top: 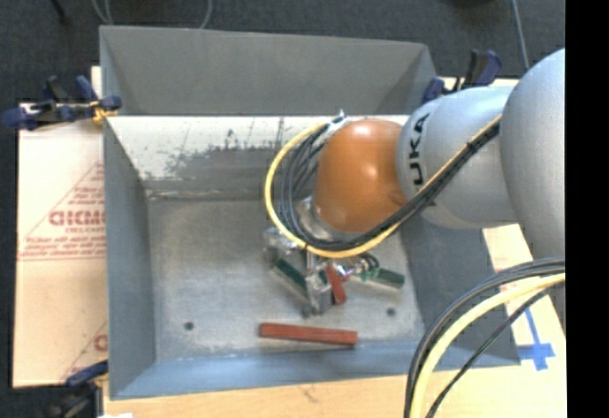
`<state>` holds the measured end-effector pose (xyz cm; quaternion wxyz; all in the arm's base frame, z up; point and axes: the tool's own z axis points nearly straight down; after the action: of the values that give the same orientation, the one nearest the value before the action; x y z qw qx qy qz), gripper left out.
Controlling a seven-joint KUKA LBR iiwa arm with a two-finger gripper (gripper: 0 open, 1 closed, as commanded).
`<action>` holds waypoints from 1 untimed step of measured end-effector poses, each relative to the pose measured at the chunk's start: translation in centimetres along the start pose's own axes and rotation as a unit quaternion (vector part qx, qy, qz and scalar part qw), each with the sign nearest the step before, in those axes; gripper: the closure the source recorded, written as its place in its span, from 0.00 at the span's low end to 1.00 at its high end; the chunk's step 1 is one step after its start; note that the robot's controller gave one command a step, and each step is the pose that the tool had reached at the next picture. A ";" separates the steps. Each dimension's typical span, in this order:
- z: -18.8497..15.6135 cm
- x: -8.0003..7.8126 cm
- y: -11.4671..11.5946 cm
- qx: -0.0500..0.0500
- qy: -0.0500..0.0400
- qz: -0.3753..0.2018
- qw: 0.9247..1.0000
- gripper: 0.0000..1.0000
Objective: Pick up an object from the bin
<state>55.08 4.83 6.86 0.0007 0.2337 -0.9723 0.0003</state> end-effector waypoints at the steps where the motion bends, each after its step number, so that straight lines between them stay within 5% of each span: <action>1: -0.3 0.4 -10.3 0.003 -0.003 0.028 1.000 0.00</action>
Offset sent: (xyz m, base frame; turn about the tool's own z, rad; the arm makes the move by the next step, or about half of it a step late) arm 0.0409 -0.0861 0.0014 0.0454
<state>59.41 -4.47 7.11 -0.0032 0.2068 -0.9784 0.0028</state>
